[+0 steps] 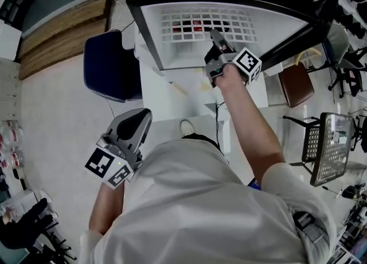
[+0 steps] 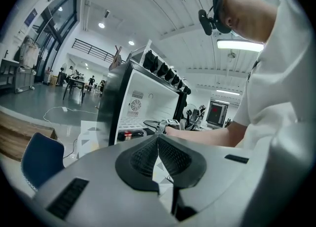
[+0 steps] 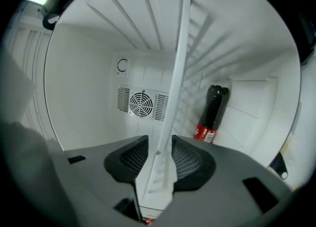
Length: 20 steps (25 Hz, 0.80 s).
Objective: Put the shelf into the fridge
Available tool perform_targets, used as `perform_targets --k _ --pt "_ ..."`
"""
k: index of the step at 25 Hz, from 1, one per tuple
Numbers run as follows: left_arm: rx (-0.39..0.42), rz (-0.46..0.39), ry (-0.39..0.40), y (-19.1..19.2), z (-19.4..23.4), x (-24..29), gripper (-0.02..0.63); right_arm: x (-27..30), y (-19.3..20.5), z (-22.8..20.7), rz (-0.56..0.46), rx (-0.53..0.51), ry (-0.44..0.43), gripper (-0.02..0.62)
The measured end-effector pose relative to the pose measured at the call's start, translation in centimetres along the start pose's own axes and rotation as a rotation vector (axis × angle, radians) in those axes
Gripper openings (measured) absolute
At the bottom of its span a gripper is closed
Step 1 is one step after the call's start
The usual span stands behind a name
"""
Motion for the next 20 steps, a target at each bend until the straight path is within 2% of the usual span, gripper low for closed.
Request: perform_targets --k 7,14,20 --pt "0.017 -0.015 0.053 0.9 -0.2 -3.4 0.018 -5.8 2.6 2.4 -0.022 -0.057 0.009 0.156" --pt "0.0 -0.014 0.119 2.5 -0.5 -6.6 0.018 -12.8 8.8 6.6 0.11 -0.313 0.022 0.129" --pt "-0.008 -0.008 0.167 3.5 -0.9 -8.9 0.018 -18.4 12.8 9.2 0.153 -0.486 0.088 0.097"
Point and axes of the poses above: the fingertips, and each gripper's own axes: x forward along the fingers, z to its left, y out of its underside, the point moved 9 cm from there along -x, backward along the fingers, and after that the axes turned 2 degrees about -x, right-handed, at the moved point
